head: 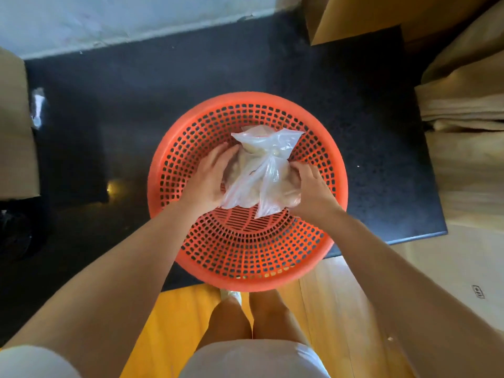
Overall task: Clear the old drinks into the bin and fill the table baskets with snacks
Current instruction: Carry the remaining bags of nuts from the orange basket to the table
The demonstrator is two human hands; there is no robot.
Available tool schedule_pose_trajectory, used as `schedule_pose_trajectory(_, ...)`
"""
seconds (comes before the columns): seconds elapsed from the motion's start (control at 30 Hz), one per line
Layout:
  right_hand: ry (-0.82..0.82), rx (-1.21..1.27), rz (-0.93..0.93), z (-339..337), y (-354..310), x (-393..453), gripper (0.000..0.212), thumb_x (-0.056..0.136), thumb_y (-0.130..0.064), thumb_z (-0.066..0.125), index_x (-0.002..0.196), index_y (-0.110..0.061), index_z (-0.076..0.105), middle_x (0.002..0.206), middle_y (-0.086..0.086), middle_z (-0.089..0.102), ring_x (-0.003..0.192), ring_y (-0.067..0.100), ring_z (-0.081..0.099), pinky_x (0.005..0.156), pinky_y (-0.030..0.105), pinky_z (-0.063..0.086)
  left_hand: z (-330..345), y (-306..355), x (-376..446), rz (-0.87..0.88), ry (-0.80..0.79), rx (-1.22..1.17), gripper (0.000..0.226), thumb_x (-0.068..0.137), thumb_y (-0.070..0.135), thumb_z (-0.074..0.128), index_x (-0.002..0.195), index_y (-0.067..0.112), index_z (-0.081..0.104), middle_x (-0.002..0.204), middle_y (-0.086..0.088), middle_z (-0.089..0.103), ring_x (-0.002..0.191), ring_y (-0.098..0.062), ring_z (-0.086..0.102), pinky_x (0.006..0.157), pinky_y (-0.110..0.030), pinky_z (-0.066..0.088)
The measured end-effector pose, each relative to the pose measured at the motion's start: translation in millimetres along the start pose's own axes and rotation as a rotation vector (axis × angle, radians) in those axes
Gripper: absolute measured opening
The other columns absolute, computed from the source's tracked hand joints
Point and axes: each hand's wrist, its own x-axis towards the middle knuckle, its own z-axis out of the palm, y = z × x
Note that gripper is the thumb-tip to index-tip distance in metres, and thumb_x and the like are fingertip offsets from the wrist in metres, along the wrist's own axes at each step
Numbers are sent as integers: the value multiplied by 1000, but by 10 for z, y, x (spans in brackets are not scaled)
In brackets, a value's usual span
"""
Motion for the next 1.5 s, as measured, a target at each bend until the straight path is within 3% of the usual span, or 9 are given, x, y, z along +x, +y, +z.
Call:
schedule_pose_trajectory(0.3,-25,-79,-42,-4,48,238,60,72,-9,64,125,-14,38,122,8,52,109,27,48,77,26,30,-39,64,156,105,47,-59,58,85,23,61,139,21,39,144,-1,44,131,-19,43,104,-28,35)
schedule_pose_trajectory(0.57,33,-13,-19,-73,-56,44,45,73,-9,67,112,-16,46,89,1,59,84,24,55,62,25,32,-352,182,-3,-40,25,-275,38,83,22,61,120,24,56,95,22,59,91,-5,59,79,-19,44)
schedule_pose_trajectory(0.77,101,485,116,-258,-245,-510,53,61,-4,80,101,-22,51,82,-16,62,69,-5,59,59,10,44,-693,121,-282,-261,-52,-555,37,82,7,62,118,1,54,109,-12,58,101,-23,54,90,-47,44)
schedule_pose_trajectory(0.93,199,1009,110,-248,-470,-1179,45,61,-9,77,103,-13,63,88,1,74,80,14,70,69,25,55,-1089,318,-872,-175,-16,-690,53,57,29,79,106,43,64,96,20,70,92,3,65,78,-17,51)
schedule_pose_trajectory(1.03,294,1207,99,-130,-554,-1612,45,64,-12,69,108,-6,62,89,4,73,80,19,69,71,30,55,-1268,427,-1192,-140,-171,-981,76,41,39,89,111,38,63,99,14,73,95,-5,69,72,-25,55)
schedule_pose_trajectory(1.13,345,1381,59,24,-660,-2058,42,71,-13,62,112,-9,60,96,6,72,86,22,69,77,37,57,-1390,552,-1372,-66,-358,-1119,39,65,21,79,100,33,72,97,7,75,93,-10,71,70,-22,56)
schedule_pose_trajectory(1.23,425,1501,22,235,-791,-2495,43,75,-16,56,118,-9,57,102,9,71,92,25,69,79,40,56,-1433,720,-1574,-13,-503,-1115,26,76,15,61,92,30,76,83,5,77,84,-8,72,70,-19,55)
schedule_pose_trajectory(1.33,541,1597,41,501,-897,-2893,58,76,-18,54,130,2,45,105,16,65,90,28,67,75,39,56,-1403,816,-1744,33,-647,-1084,27,61,35,80,85,24,78,74,4,76,75,-7,72,66,-17,55)
schedule_pose_trajectory(1.5,753,1645,13,962,-975,-3571,63,64,-20,72,123,-9,53,101,9,71,90,27,69,73,36,57,-1147,999,-1950,41,-787,-1019,25,79,25,59,98,27,75,97,7,76,92,-8,71,72,-19,56)
